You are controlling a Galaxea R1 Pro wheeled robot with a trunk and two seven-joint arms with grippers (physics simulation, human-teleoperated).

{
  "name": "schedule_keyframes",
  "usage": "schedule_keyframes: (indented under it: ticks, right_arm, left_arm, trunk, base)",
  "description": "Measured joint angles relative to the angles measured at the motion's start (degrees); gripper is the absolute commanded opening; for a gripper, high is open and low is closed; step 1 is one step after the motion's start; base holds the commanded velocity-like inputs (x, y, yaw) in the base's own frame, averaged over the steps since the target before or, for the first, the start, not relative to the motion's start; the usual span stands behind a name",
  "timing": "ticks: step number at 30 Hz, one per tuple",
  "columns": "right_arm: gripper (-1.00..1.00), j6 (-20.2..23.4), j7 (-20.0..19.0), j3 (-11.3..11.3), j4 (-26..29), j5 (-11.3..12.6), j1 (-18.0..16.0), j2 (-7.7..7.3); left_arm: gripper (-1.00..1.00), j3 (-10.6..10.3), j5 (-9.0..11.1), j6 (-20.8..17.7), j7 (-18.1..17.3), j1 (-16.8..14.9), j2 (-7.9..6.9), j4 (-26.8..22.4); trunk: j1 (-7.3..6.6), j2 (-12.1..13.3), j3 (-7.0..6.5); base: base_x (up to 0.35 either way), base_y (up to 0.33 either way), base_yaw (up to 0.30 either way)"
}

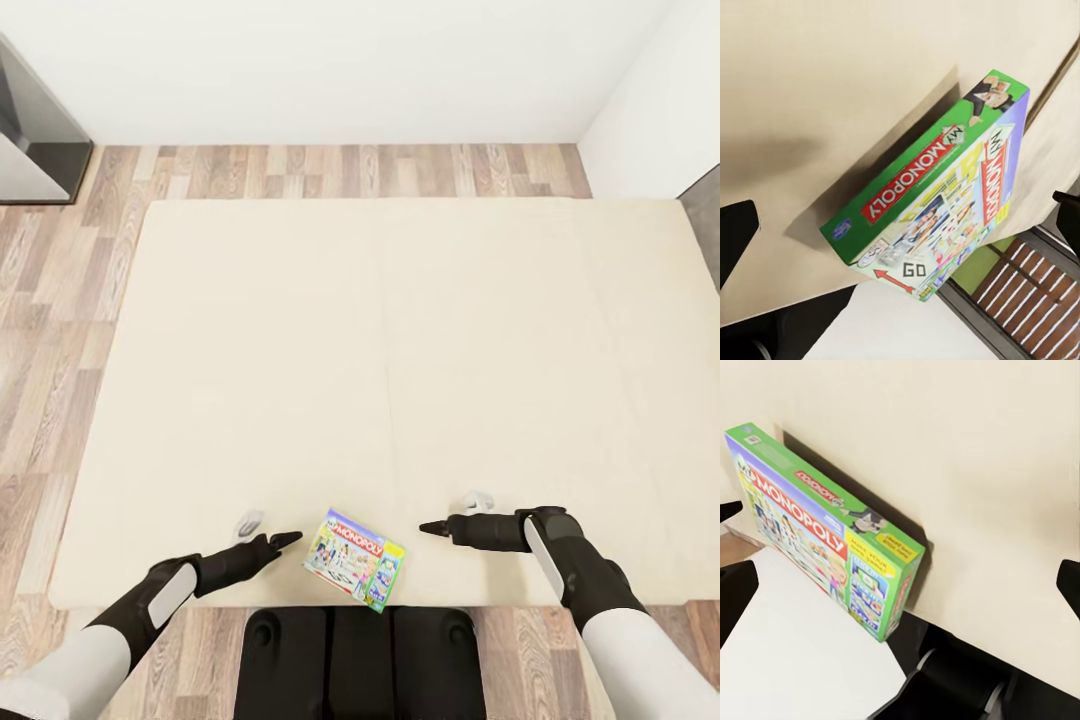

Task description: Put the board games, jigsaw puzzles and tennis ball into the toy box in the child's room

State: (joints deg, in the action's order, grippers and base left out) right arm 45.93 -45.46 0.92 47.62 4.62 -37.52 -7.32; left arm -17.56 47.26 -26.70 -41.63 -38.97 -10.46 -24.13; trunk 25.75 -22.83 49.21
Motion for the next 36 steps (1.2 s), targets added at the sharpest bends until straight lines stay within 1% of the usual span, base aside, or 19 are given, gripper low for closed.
schedule_keyframes:
  ticks: [12, 19, 29, 36]
  right_arm:
    - [1.00, 0.00, 0.01, -0.32, 0.00, -0.01, 0.00, 0.02]
    - [1.00, 0.00, 0.00, -0.41, 0.00, 0.00, 0.01, 0.02]
    - [1.00, -0.11, 0.02, -0.33, 0.05, 0.04, 0.06, -0.06]
    - [1.00, -0.13, 0.06, -0.25, 0.08, 0.07, 0.08, -0.07]
  left_arm:
    - [1.00, -0.18, -0.24, 1.29, -0.31, -1.28, -0.19, 0.10]
    - [1.00, -0.30, -0.30, 1.58, -0.30, -1.65, -0.03, 0.13]
    - [1.00, -0.53, -0.47, 1.50, 0.40, -2.44, 0.49, 0.13]
    - [1.00, -0.57, -0.44, 1.59, 2.20, -2.73, 1.36, 0.10]
  trunk:
    - [0.00, 0.00, 1.11]
    - [0.00, 0.00, 1.76]
    - [-0.01, -0.01, 2.31]
    - [-0.01, -0.01, 2.42]
  base:
    - [0.000, 0.000, 0.000]
    - [0.000, 0.000, 0.000]
    - [0.000, 0.000, 0.000]
    - [0.000, 0.000, 0.000]
